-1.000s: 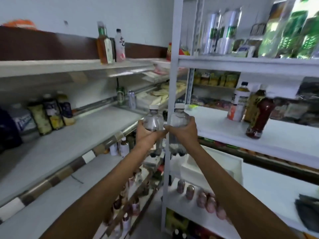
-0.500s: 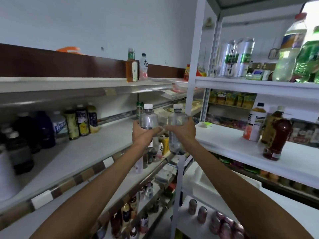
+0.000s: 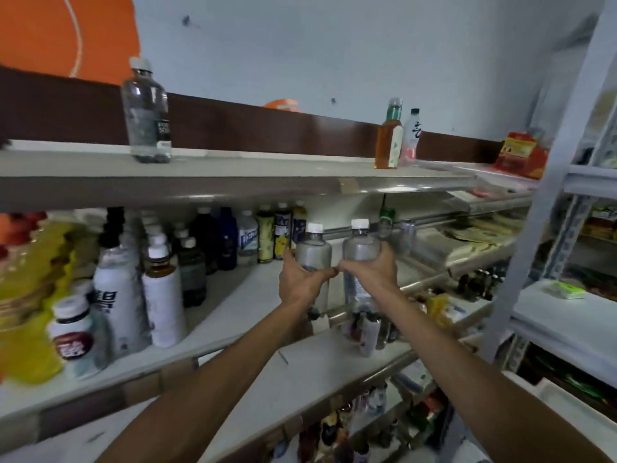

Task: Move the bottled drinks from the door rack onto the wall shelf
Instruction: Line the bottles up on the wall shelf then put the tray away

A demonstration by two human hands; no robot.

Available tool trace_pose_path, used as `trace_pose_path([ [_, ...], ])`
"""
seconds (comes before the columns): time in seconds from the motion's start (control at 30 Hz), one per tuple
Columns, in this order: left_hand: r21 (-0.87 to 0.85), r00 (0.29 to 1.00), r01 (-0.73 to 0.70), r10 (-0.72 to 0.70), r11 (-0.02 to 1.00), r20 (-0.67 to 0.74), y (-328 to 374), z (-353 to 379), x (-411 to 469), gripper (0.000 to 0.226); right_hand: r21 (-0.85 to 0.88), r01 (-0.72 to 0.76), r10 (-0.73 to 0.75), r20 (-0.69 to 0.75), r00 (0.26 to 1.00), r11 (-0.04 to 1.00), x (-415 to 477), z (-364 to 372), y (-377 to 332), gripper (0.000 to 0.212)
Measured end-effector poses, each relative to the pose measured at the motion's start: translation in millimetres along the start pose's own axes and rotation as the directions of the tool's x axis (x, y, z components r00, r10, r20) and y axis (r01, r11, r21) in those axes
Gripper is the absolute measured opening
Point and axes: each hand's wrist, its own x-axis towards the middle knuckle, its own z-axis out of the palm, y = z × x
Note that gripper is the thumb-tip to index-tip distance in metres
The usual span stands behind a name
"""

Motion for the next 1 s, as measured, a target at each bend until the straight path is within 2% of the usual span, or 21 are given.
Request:
trace_pose_path([
  [0.2, 0.143, 0.976, -0.018, 0.048, 0.99, -0.211, -45.8, -71.8, 30.8, 0.097, 0.015, 0.013, -0.015, 0.184, 0.983, 1.0, -1.4, 99.2, 3.4, 0.075],
  [0.27, 0.187, 0.96, 0.001, 0.052, 0.982, -0.274, -60.0, -91.0, 33.6, 0.093, 0.027, 0.01, -0.017, 0.251, 0.968, 1.0, -6.4, 126.6, 4.4, 0.076],
  [0.37, 0.341, 0.939, 0.068, 0.056, 0.938, -0.34, -77.3, -111.7, 33.7, 0.087, 0.063, 0.003, -0.023, 0.323, 0.946, 0.998, -14.4, 155.8, 3.9, 0.091],
  [0.4, 0.385, 0.931, 0.095, 0.055, 0.918, -0.362, -82.8, -115.9, 33.9, 0.087, 0.06, 0.009, -0.029, 0.344, 0.938, 0.998, -17.3, 161.7, 1.6, 0.088],
  [0.47, 0.42, 0.912, 0.126, 0.062, 0.899, -0.406, -91.5, -120.3, 35.9, 0.082, 0.064, 0.028, -0.05, 0.372, 0.927, 0.998, -18.0, 173.0, -0.1, 0.086],
  [0.57, 0.472, 0.895, 0.151, 0.083, 0.869, -0.439, -98.3, -120.4, 40.8, 0.076, 0.068, 0.043, -0.067, 0.396, 0.916, 0.997, -14.6, 184.1, -1.0, 0.098],
  [0.67, 0.475, 0.878, 0.154, 0.101, 0.867, -0.468, -105.8, -119.6, 48.1, 0.079, 0.055, 0.047, -0.066, 0.406, 0.911, 0.997, -7.5, 187.6, -0.7, 0.089],
  [0.83, 0.472, 0.845, 0.108, 0.169, 0.875, -0.507, -119.3, -116.8, 49.6, 0.089, 0.048, 0.035, -0.052, 0.417, 0.907, 0.998, 5.0, 198.3, 6.1, 0.104],
  [0.93, 0.508, 0.835, 0.113, 0.196, 0.854, -0.515, -124.4, -111.2, 39.3, 0.099, 0.051, 0.022, -0.042, 0.425, 0.904, 0.998, 11.0, 210.0, 8.6, 0.089],
  [1.0, 0.519, 0.795, 0.135, 0.22, 0.844, -0.565, -129.7, -108.6, 32.2, 0.088, 0.081, 0.01, -0.046, 0.452, 0.891, 0.997, 15.8, 220.0, 8.4, 0.097],
])
